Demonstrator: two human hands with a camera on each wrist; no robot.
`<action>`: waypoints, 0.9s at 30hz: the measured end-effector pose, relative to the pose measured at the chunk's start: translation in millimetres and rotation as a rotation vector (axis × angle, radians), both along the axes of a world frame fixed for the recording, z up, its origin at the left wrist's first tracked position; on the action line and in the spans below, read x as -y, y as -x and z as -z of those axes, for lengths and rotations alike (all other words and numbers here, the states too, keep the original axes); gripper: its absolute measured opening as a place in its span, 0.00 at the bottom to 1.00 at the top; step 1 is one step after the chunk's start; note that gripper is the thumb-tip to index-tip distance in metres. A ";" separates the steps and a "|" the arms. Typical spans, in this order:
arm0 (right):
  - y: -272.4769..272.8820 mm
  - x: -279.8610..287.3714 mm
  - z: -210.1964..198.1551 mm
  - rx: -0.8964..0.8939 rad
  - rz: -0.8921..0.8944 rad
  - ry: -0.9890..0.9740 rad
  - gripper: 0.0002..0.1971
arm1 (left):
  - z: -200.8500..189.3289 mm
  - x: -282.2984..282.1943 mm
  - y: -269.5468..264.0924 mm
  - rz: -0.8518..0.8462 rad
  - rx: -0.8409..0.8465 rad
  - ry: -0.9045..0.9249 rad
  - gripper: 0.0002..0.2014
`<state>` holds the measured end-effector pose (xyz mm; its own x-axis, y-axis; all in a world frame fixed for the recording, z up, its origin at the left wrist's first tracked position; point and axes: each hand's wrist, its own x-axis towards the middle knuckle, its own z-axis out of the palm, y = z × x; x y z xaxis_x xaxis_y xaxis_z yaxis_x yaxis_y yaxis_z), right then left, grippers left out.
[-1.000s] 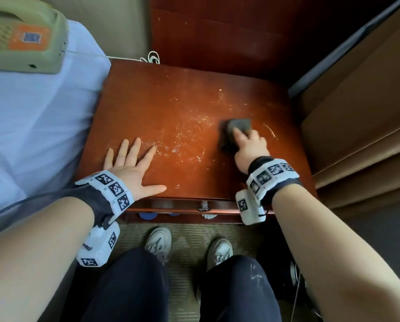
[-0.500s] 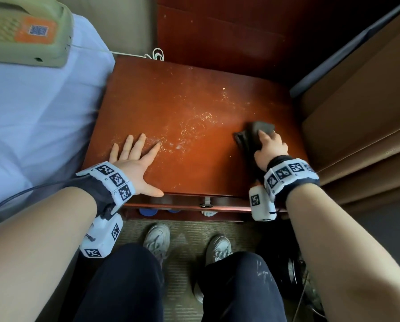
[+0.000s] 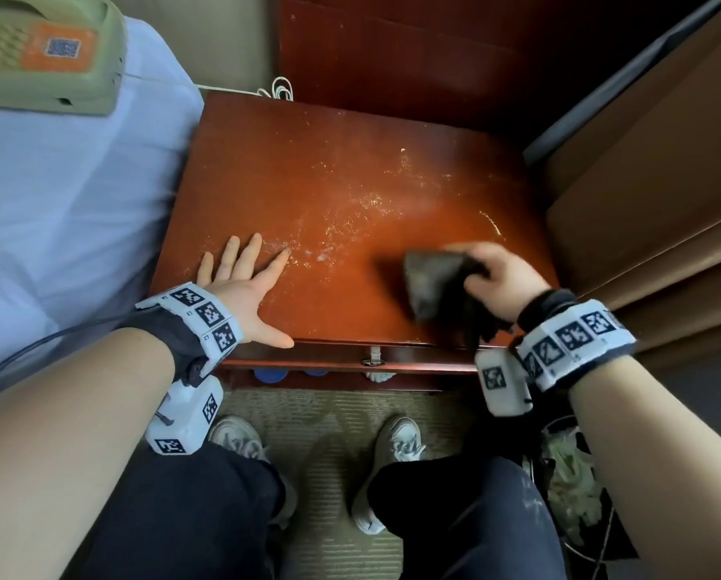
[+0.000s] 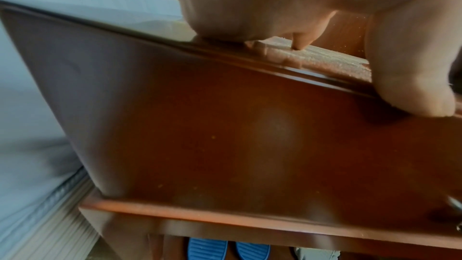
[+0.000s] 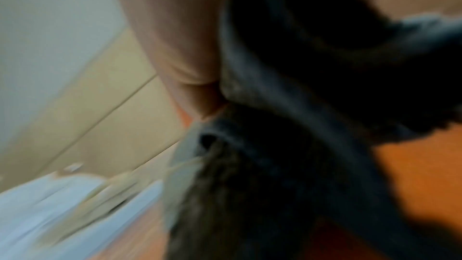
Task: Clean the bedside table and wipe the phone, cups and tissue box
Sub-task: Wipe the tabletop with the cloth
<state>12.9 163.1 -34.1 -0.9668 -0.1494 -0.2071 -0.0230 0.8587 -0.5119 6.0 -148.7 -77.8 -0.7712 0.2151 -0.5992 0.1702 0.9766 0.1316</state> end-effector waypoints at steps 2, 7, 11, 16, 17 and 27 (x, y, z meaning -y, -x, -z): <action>14.8 -6.0 10.6 0.027 0.258 -0.102 0.30 | 0.1 -0.1 0.1 -0.003 0.004 0.000 0.59; 2.7 39.9 41.8 0.001 -0.182 -0.266 0.31 | -3.7 -3.9 -0.3 -0.025 0.023 0.015 0.58; 16.8 41.3 32.1 0.001 -0.500 -0.421 0.34 | -10.8 -25.5 3.5 -0.022 -0.042 -0.008 0.54; 65.2 -51.3 34.0 0.122 0.059 -0.477 0.41 | -13.2 -74.0 20.4 0.016 -0.050 -0.013 0.51; 70.4 -74.8 34.0 0.145 0.228 -0.506 0.40 | -11.7 -79.7 22.2 0.019 -0.026 -0.004 0.51; 88.5 -39.6 9.1 -0.076 0.127 -0.345 0.39 | -1.4 -82.4 25.1 0.039 0.021 0.026 0.51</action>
<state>-75.6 202.7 -43.2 -0.9877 0.0388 -0.1516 0.0681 0.9789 -0.1929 -19.0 -66.3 -76.4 -0.7499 0.2292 -0.6206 0.2057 0.9724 0.1105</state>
